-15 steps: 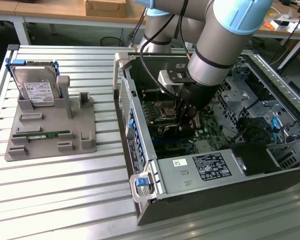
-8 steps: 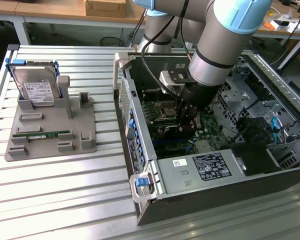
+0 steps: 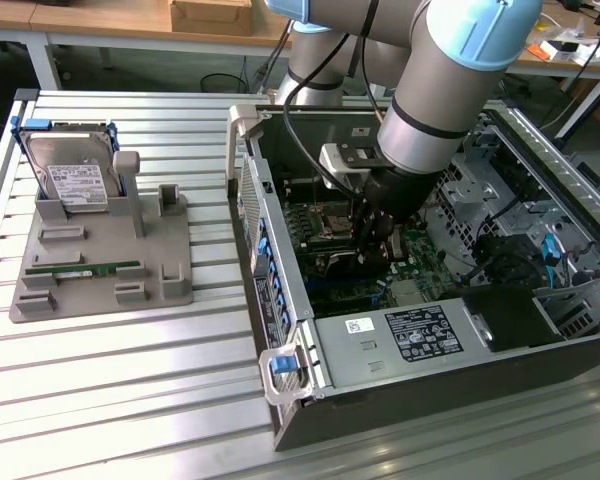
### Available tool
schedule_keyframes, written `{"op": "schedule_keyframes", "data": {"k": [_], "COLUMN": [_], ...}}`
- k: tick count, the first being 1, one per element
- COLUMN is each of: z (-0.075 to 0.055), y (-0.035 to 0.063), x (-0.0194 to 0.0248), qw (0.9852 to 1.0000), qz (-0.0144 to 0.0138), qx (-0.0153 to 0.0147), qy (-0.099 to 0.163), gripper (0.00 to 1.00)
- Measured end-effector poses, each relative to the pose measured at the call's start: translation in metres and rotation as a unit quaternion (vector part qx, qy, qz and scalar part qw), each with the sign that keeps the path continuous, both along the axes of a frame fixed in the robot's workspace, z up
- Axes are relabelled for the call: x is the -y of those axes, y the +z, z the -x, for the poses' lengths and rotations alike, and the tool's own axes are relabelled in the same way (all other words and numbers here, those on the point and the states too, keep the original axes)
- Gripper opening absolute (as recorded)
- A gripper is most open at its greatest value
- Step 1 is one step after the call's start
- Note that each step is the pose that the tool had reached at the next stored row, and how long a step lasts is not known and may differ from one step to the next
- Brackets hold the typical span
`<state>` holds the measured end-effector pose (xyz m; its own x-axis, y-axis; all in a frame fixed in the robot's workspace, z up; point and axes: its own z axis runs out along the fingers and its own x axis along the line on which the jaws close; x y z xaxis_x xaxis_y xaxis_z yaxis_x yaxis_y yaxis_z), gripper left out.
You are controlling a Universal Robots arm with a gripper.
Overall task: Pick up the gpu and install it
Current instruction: 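Insert the gpu into the slot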
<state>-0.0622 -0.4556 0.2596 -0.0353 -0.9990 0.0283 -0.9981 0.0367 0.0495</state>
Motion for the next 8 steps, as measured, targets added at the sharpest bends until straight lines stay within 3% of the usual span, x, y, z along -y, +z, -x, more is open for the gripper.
{"op": "schedule_keyframes", "data": {"k": [8], "z": [0.0025], "y": [0.0], "x": [0.0], "qw": [1.0], "qz": [0.0], "qx": [0.0], "qy": [0.0], "gripper": [0.26]}}
